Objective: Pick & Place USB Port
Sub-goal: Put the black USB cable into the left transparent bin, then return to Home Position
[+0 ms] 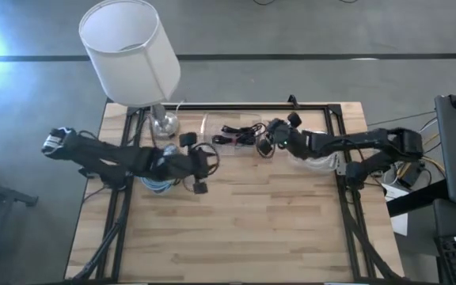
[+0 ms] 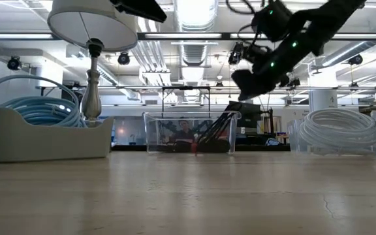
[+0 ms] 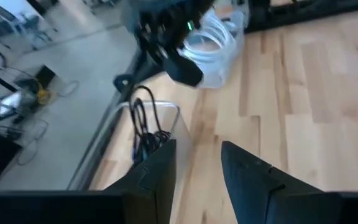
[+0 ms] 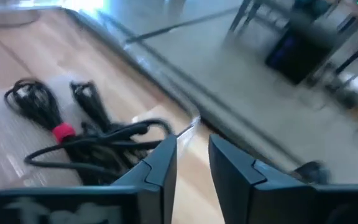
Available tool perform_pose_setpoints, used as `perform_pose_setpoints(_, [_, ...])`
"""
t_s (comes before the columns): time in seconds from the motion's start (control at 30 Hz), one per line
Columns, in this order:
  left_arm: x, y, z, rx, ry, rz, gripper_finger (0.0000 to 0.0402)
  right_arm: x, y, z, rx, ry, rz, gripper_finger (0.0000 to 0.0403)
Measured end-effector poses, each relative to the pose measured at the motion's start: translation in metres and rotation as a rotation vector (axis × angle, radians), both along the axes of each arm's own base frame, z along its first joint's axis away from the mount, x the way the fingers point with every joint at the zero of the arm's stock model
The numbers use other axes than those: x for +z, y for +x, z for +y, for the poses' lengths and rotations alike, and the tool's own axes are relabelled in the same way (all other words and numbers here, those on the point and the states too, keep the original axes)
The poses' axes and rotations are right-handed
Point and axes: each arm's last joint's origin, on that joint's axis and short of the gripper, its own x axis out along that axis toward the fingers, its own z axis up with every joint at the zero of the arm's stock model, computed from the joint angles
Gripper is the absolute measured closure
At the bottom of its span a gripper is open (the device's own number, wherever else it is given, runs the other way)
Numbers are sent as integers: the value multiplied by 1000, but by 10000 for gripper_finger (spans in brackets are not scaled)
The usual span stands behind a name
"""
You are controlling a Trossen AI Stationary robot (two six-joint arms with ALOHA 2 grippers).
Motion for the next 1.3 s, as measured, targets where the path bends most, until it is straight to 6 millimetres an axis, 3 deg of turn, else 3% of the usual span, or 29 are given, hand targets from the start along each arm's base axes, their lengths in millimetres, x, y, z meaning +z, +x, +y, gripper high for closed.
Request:
perform_pose_setpoints(0.23, [-2,-19,1,31,12,-44,273,-11,18,-17,43,120,-19,334])
perform_pose_setpoints(0.57, [-3,-21,1,29,16,-60,274,-27,54,-27,105,128,91,342])
perform_pose_setpoints(0.73, [-3,-21,1,24,25,-55,273,-8,67,-30,198,150,19,343])
perform_pose_setpoints(0.97, [-3,-21,1,23,28,-54,275,21,61,-19,255,159,80,344])
perform_pose_setpoints(1.13, [1,-27,-2,-7,49,-46,275,54,43,9,341,131,69,347])
perform_pose_setpoints(1.3, [17,-53,0,-23,1,-145,275,85,7,40,510,74,-21,347])
